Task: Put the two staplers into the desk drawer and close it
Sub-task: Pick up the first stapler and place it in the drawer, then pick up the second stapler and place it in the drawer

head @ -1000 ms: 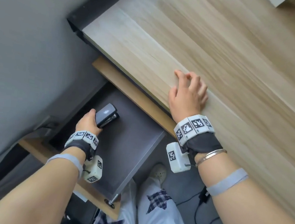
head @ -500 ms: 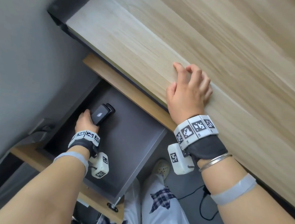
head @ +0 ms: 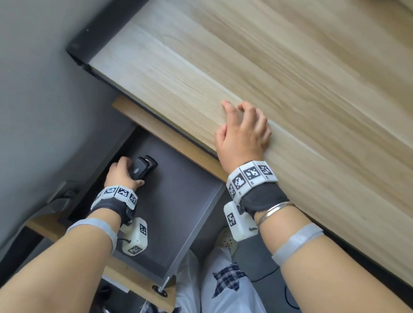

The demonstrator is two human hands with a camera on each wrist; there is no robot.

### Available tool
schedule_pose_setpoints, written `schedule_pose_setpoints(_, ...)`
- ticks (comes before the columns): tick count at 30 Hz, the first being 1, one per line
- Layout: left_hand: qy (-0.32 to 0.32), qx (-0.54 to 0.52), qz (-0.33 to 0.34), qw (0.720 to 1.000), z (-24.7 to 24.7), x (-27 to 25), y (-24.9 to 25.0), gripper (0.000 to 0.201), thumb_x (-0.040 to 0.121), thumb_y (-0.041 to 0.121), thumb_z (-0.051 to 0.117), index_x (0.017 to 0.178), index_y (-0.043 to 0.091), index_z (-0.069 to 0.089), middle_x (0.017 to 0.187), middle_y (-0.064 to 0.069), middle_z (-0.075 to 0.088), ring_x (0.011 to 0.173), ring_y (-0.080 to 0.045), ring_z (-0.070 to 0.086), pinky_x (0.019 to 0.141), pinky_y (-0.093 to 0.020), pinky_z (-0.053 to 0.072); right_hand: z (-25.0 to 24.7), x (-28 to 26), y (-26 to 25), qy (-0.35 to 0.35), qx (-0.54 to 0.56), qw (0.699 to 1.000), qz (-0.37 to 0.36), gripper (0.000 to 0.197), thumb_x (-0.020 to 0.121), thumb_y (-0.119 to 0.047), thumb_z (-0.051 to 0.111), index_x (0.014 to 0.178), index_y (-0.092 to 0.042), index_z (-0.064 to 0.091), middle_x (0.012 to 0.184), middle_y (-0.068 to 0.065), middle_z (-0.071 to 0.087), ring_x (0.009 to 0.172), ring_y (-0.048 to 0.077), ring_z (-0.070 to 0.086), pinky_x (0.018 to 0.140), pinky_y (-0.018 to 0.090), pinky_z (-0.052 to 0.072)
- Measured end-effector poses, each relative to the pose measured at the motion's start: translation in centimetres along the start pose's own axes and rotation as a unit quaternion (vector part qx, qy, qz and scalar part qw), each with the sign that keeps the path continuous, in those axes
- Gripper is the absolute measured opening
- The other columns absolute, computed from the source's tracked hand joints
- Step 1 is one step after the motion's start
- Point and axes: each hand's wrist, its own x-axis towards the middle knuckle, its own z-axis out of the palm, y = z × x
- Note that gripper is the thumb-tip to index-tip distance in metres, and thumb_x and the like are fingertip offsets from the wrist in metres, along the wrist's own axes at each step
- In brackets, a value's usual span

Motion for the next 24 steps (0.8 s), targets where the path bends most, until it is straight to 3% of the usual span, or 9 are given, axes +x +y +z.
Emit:
schedule_pose_setpoints(4,-0.019,0.059,0.032,0.998,-2.1,-2.5,3.0,0.050,0.074,0.010,0.075,0.119,0.007,0.052,0.126,-0.020,0.051,0.112,-0.038,0.056,0.094,-0.041,0.047,-1.5,0.1,0.5,-0.068,0.038,0.997,0.007,0.046,0.080,-0.021,0.057,0.125,-0.030,0.057,0.131,0.004,0.055,0.122,0.030,0.049,0.097,0.044,0.041)
schedule_pose_setpoints(6,-0.035,0.091,0.064,0.993,-3.3,-3.8,4.9,0.045,0.078,0.012,0.072,0.118,0.006,0.054,0.123,-0.018,0.056,0.111,-0.036,0.057,0.092,-0.040,0.047,-2.7,0.2,1.2,-0.133,0.054,0.990,0.006,0.046,0.085,-0.021,0.053,0.130,-0.031,0.052,0.139,0.001,0.047,0.128,0.026,0.041,0.101,0.040,0.036)
schedule_pose_setpoints(9,-0.052,0.093,0.112,0.988,-5.3,-5.7,8.1,0.033,0.080,0.012,0.066,0.112,0.008,0.059,0.116,-0.013,0.065,0.108,-0.032,0.060,0.092,-0.036,0.047,-4.7,0.4,2.7,-0.182,0.052,0.982,0.019,0.043,0.088,-0.020,0.050,0.130,-0.029,0.050,0.138,-0.001,0.046,0.126,0.025,0.041,0.101,0.038,0.035)
schedule_pose_setpoints(14,-0.110,0.119,0.189,0.969,-7.8,-9.4,14.8,0.024,0.081,0.012,0.063,0.104,0.008,0.064,0.108,-0.010,0.069,0.104,-0.028,0.063,0.085,-0.028,0.046,-8.9,1.0,7.6,-0.202,0.034,0.975,0.089,0.039,0.090,-0.017,0.047,0.127,-0.027,0.052,0.133,0.001,0.051,0.123,0.026,0.044,0.100,0.038,0.035)
schedule_pose_setpoints(18,-0.123,0.129,0.207,0.962,-7.5,-11.7,19.8,0.011,0.082,0.016,0.064,0.091,0.014,0.060,0.093,-0.008,0.064,0.082,-0.024,0.060,0.072,-0.026,0.043,-12.7,1.4,13.6,-0.206,0.014,0.967,0.151,0.034,0.091,-0.016,0.046,0.123,-0.025,0.056,0.133,0.003,0.052,0.125,0.027,0.045,0.101,0.040,0.035)
schedule_pose_setpoints(21,-0.096,0.125,0.228,0.961,-6.1,-12.9,23.5,0.008,0.083,0.014,0.064,0.088,0.014,0.058,0.099,-0.016,0.070,0.077,-0.023,0.056,0.070,-0.027,0.043,-15.3,1.3,18.3,-0.196,-0.003,0.960,0.199,0.031,0.093,-0.016,0.044,0.119,-0.023,0.058,0.132,0.005,0.054,0.125,0.028,0.044,0.102,0.041,0.035)
schedule_pose_setpoints(24,-0.088,0.140,0.246,0.955,-4.4,-13.9,26.9,0.011,0.084,0.014,0.062,0.095,0.011,0.063,0.106,-0.016,0.071,0.083,-0.028,0.060,0.073,-0.029,0.045,-17.5,1.0,23.0,-0.183,-0.019,0.952,0.244,0.029,0.093,-0.013,0.044,0.114,-0.022,0.061,0.130,0.006,0.055,0.124,0.029,0.046,0.102,0.042,0.035)
